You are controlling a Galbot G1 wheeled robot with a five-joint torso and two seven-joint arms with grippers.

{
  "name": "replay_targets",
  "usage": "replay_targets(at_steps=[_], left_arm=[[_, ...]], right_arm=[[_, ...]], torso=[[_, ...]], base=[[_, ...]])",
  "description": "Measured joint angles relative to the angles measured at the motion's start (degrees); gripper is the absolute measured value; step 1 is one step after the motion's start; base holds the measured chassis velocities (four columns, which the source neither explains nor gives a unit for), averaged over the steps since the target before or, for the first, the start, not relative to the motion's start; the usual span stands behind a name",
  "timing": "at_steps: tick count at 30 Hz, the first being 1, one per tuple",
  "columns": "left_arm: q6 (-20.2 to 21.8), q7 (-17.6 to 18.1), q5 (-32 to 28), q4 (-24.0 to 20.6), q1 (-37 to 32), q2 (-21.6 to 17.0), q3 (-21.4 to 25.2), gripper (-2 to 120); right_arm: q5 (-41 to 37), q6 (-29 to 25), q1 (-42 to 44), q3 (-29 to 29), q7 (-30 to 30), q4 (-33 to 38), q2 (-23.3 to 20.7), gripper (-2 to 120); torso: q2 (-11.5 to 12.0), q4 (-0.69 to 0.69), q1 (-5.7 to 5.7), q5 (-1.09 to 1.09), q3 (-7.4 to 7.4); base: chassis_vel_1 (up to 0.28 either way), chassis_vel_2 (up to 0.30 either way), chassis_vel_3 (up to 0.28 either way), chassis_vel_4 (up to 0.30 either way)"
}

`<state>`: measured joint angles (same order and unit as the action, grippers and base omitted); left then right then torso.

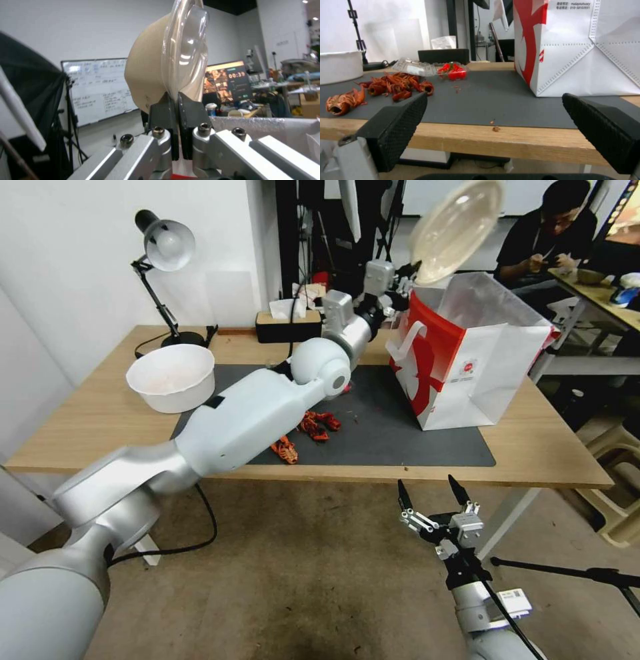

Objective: Pick up the trash from the table and place it into the takeout bag.

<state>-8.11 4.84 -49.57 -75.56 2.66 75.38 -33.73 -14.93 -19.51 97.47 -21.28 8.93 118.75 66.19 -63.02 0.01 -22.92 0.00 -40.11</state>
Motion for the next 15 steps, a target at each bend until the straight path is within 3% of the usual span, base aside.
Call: replay_targets(at_steps=[7,15], left_arm=[[-2.13,-3.18,3.03,3.14,2.08,0.5,-2.77,0],[-2.26,-3.12,3.68,4.38,3.93,1.95,-3.9,0]], right_arm=[[-0.02,-0.02,-0.32,0.18,-0.02,-0.21,-0.07,100],[-0.13,-0.01,-0.43,0.08,-0.02,-0.15,-0.27,100]], torso=[[0.0,0.0,0.0,-0.01,0.01],[0.0,-0.02,0.0,0.0,0.01]], base=[[0.0,0.0,0.0,0.0],[0.0,0.0,0.0,0.0]])
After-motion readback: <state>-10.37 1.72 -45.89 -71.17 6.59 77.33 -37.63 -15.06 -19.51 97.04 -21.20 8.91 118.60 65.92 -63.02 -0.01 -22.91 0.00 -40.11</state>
